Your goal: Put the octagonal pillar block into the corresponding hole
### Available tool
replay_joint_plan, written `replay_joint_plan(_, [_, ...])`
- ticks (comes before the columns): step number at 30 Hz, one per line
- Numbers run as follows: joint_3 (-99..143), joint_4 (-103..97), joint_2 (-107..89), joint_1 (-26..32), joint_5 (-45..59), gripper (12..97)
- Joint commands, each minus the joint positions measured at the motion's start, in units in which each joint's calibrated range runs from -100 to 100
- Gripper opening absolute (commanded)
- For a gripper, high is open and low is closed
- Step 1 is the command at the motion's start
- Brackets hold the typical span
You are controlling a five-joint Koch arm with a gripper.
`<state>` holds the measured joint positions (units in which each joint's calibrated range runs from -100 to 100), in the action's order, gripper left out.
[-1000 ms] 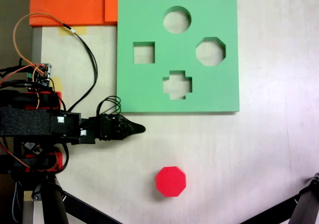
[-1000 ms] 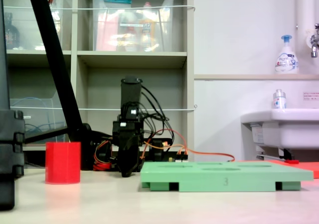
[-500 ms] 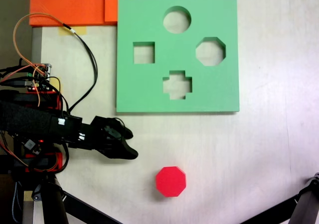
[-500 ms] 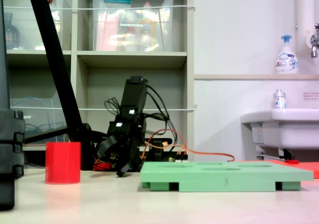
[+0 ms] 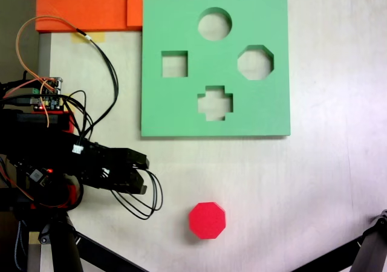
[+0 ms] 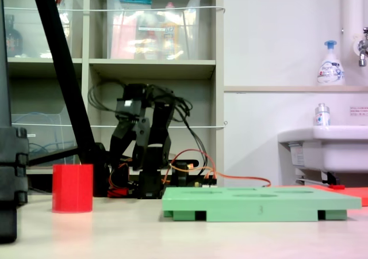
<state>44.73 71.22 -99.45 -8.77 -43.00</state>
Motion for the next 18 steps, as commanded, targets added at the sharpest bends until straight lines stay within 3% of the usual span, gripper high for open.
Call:
replay_joint_plan(1, [-5.95,6.54,-0.55,0.00,0.05,24.2])
replay_joint_plan(4, [-14.52,11.16,4.62,-0.15,0.15,26.2])
replay_joint_plan(6, [-28.98,22.04,22.36,-0.15,1.12,53.6])
replay_joint_plan(8, [-37.45,27.14,33.11,-0.10,1.22,69.5])
replay_joint_plan(11, [-40.25,27.05,36.88,-0.24,1.27,73.9])
replay_joint_plan(16, [-43.74,26.57,45.40,-0.88,1.42,92.2])
replay_joint_plan(18, [-45.73,26.28,49.45,-1.37,1.76,93.2])
